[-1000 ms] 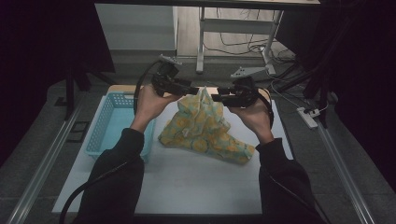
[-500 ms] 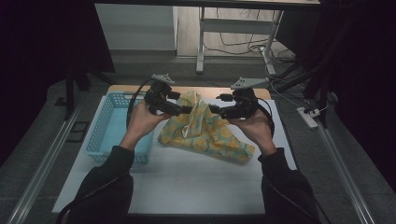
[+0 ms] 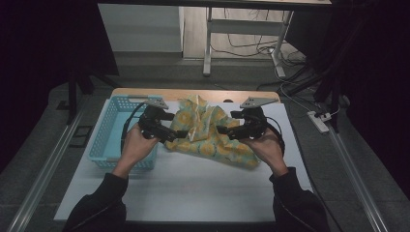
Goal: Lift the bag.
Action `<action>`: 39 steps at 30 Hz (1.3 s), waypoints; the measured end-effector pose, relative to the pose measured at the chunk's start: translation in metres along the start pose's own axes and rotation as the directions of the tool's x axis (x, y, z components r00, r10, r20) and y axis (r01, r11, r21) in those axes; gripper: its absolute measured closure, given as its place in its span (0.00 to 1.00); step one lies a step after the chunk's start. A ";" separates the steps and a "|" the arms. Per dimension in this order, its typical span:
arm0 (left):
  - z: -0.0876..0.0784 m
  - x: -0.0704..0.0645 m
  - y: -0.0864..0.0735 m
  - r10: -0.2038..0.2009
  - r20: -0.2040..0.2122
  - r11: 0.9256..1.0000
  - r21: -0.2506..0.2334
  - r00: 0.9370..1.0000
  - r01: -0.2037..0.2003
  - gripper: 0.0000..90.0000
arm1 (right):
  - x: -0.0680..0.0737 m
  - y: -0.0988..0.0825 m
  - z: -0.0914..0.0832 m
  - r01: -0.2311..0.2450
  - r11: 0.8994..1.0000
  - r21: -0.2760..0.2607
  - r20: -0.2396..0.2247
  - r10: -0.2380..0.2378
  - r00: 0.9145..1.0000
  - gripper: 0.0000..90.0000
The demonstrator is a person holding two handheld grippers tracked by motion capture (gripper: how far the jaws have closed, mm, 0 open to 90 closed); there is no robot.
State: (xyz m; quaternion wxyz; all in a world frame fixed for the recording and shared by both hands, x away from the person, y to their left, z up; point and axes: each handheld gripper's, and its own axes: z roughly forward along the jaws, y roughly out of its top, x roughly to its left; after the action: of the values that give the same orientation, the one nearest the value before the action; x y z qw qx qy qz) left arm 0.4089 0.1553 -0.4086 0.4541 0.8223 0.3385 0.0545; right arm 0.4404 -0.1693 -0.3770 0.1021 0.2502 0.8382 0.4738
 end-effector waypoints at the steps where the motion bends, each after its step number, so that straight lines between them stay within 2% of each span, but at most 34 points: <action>1: -0.001 -0.001 -0.004 -0.001 0.002 1.000 -0.004 1.000 0.001 0.02 | 0.001 -0.003 0.000 -0.003 1.000 0.000 -0.001 0.003 1.000 0.16; 7: -0.008 -0.004 -0.025 -0.014 0.015 1.000 -0.028 1.000 0.014 0.00 | 0.006 -0.019 0.003 0.002 1.000 0.015 -0.009 -0.002 1.000 0.10; 11: -0.011 -0.007 -0.039 -0.023 0.023 0.999 -0.043 0.999 0.024 0.00 | 0.010 -0.028 0.002 -0.012 1.000 -0.004 -0.017 0.012 1.000 0.06; 14: -0.013 -0.009 -0.048 -0.022 0.011 0.999 -0.048 1.000 0.023 0.00 | 0.012 -0.034 0.001 -0.015 1.000 -0.015 -0.002 0.015 1.000 0.03; 17: -0.015 -0.012 -0.057 -0.035 0.006 0.998 -0.060 0.999 0.036 0.00 | 0.014 -0.040 0.000 -0.002 1.000 0.002 0.011 0.002 1.000 0.02; 21: -0.018 -0.018 -0.071 -0.037 -0.029 0.998 -0.046 0.999 0.035 0.00 | 0.017 -0.048 -0.002 0.014 1.000 0.017 0.022 -0.015 1.000 0.01; 26: -0.024 -0.024 -0.090 -0.053 -0.020 0.997 -0.054 0.998 0.052 0.00 | 0.019 -0.060 -0.006 0.022 0.999 0.033 0.042 -0.023 0.999 0.00; 31: -0.030 -0.031 -0.105 -0.055 -0.002 0.997 -0.051 0.999 0.054 0.00 | 0.020 -0.075 -0.013 0.007 0.999 0.037 0.051 -0.009 0.999 0.00; 34: -0.035 -0.036 -0.113 -0.053 -0.012 0.997 -0.049 0.999 0.052 0.00 | 0.022 -0.082 -0.019 0.000 0.999 0.033 0.055 -0.002 0.999 0.00; 39: -0.039 -0.040 -0.132 -0.073 -0.041 0.997 -0.040 0.997 0.071 0.00 | 0.024 -0.096 -0.030 -0.008 0.999 0.032 0.078 0.006 0.997 0.00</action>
State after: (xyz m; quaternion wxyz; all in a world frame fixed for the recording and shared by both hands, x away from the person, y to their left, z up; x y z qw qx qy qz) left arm 0.2954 0.2064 -0.4806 0.4641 0.7995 0.3763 0.0618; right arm 0.3765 -0.2198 -0.4404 0.1290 0.2730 0.8402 0.4503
